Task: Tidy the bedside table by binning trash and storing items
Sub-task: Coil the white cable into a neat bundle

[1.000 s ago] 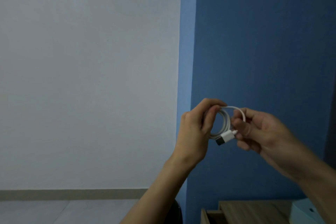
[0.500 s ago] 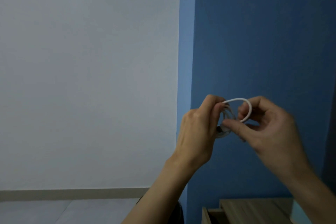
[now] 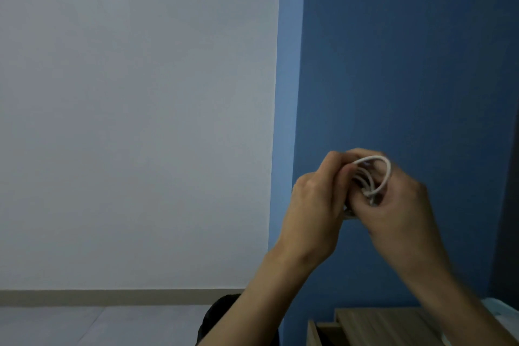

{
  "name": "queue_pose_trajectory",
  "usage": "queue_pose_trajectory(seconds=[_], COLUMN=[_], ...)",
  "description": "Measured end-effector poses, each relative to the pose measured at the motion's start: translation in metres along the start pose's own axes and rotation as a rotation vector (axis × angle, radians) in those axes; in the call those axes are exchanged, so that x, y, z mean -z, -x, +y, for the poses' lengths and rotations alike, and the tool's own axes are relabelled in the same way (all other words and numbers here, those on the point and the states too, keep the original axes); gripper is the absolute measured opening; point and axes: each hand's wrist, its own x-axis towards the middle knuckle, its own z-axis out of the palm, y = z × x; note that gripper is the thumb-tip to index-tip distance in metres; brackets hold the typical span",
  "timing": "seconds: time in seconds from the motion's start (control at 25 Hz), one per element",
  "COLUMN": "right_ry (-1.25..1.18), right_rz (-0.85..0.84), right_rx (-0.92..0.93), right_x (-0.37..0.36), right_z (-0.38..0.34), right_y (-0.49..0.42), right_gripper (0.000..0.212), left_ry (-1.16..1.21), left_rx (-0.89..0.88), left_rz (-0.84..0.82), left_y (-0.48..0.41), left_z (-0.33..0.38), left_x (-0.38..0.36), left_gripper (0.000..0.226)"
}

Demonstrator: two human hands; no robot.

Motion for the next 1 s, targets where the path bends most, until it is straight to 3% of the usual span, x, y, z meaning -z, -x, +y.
queue_pose_trajectory(seconds=[0.08,0.16,0.32,0.44,0.64,0.72,0.8,0.88,0.92,1.0], right_ry=[0.179,0.143,-0.32,-0.623,-0.912,-0.973,-1.273,-1.092,-1.011,-0.748], right_rz=[0.026,-0.011,-0.319,-0.442,-0.543,-0.387,-0.365,-0.326,-0.411,-0.364], right_rx=[0.076,0.003,-0.232,-0.293,-0.378,-0.288,-0.451,-0.373,-0.289,-0.27], right_x=[-0.002,-0.001,0.008,0.017,0.016,0.023,0.02,0.016,0.007,0.019], right_z=[-0.006,-0.001,0.008,0.01,0.025,0.022,0.024,0.024,0.026,0.03], right_y=[0.003,0.001,-0.004,-0.001,0.002,0.001,0.006,0.008,0.01,0.007], right_gripper=[0.022,0.006,0.057,0.052,0.043,0.038,0.045,0.036,0.03,0.041], left_ry=[0.006,0.055,0.171,0.173,0.212,0.28,0.34,0.382,0.388,0.361], left_rx=[-0.015,0.008,0.079,0.1,0.121,0.138,0.156,0.168,0.172,0.176], left_rz=[0.01,0.011,0.063,0.078,0.095,0.086,0.046,0.009,0.003,0.03], left_y=[0.0,-0.001,-0.002,-0.003,-0.003,-0.006,-0.006,-0.004,-0.004,-0.007], left_z=[0.002,0.003,0.005,0.004,0.009,0.011,0.015,0.017,0.016,0.011], left_x=[0.0,0.001,0.004,0.008,0.01,0.012,0.013,0.013,0.014,0.022], left_gripper=[0.026,0.023,0.02,0.021,0.024,0.025,0.025,0.025,0.025,0.024])
